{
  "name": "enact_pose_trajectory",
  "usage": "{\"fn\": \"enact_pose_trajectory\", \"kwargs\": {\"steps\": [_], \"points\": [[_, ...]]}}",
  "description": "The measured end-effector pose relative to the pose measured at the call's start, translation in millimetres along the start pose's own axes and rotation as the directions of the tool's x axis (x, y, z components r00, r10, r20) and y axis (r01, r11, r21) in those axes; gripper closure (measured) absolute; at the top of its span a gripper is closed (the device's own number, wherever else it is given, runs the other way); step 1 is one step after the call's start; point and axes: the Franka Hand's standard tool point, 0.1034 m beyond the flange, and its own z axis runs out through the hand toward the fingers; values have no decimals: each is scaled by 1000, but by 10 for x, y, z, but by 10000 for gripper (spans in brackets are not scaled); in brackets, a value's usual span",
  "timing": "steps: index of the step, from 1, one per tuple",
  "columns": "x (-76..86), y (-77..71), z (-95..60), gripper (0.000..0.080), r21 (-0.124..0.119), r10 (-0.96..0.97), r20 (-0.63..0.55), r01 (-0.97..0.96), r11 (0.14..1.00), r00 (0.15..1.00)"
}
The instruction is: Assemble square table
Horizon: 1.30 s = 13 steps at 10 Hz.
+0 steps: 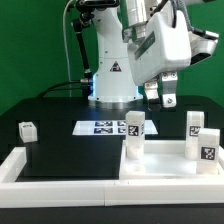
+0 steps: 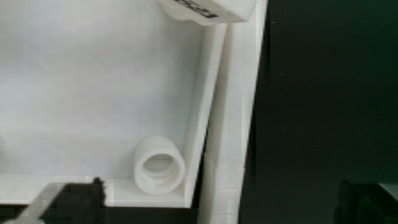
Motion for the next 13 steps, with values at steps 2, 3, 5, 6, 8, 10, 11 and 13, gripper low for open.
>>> {"fn": "enact_pose_trajectory", "kwargs": {"steps": [2,3,5,6,8,10,11,13], "points": [[142,82,-9,151,1,-222,-19,222,975,975],[276,205,-31,151,-10,-327,-26,326,945,945],[619,435,-100,151,-33,-545,-46,544,838,837],[717,481,-95,151,-45,-593,-57,591,805,803],[684,467,-89,151,-57,-691,-50,689,723,721],[700,471,-89,151,-69,-776,-42,773,631,630],[738,497,-90,151,-75,-812,-39,809,583,582],[1149,864,-76,151,-109,-933,22,928,355,360]]}}
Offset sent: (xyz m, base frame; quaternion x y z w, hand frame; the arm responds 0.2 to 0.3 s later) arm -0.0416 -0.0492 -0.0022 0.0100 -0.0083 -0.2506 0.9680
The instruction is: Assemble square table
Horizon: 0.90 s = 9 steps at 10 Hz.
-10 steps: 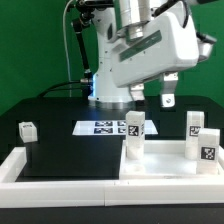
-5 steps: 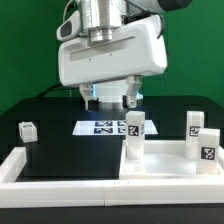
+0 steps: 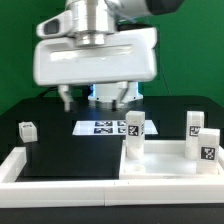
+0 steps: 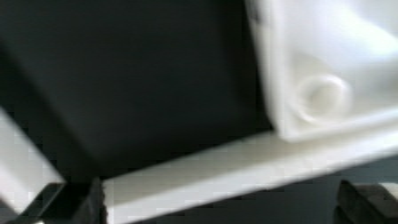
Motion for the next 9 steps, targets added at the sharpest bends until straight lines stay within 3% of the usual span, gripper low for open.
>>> {"fn": "enact_pose_trajectory", "kwargs": {"steps": [1,3,5,6,8,9], "points": [[-92,258,47,151,-5,-66,37,66,998,997],[-275,640,123,151,-14,-224,87,226,974,971],[-296,671,130,151,-12,-315,100,317,948,944],[-308,628,140,151,2,-273,116,275,962,955],[-332,648,150,151,5,-274,126,276,961,953],[-574,703,218,151,52,-304,251,301,952,919]]}}
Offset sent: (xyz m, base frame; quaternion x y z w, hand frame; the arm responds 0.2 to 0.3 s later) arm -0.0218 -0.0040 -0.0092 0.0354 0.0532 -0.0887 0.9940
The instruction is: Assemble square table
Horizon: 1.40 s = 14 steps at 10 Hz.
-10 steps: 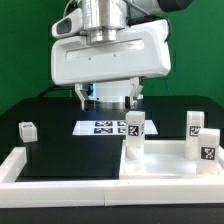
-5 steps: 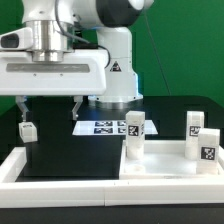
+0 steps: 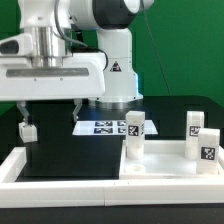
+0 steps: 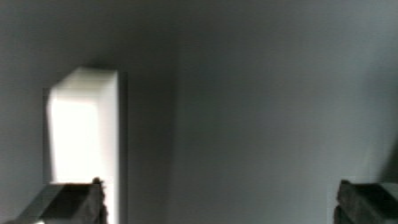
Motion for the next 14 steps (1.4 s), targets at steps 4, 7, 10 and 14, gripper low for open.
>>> {"fn": "enact_pose_trajectory", "kwargs": {"steps": [4,7,10,14], "points": [[-428,233,179,151,44,-25,345,11,999,938],[-444,184,213,151,75,-48,506,12,997,861],[-881,390,321,151,108,-141,676,93,990,724],[-799,363,360,151,106,-140,710,92,990,691]]}}
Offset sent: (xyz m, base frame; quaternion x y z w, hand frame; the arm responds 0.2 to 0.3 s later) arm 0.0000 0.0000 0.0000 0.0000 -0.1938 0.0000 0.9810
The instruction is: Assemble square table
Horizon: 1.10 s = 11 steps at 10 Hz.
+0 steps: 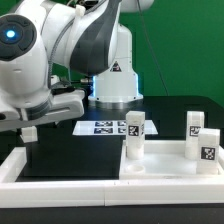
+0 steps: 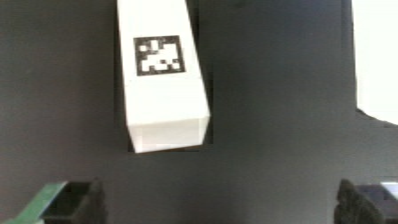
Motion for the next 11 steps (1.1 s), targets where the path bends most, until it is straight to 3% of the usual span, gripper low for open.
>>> {"fn": "enact_pose_trajectory", "kwargs": {"steps": [2,4,9,10,11], "points": [[-57,106,130,151,-30,-86,11,86,996,996],[-217,225,274,151,-24,-107,36,108,994,994],[-193,209,273,151,-35,-111,38,113,993,993],[-168,174,323,151,-79,-129,59,134,988,990],[-148,130,372,151,-102,-151,68,157,982,986]]}}
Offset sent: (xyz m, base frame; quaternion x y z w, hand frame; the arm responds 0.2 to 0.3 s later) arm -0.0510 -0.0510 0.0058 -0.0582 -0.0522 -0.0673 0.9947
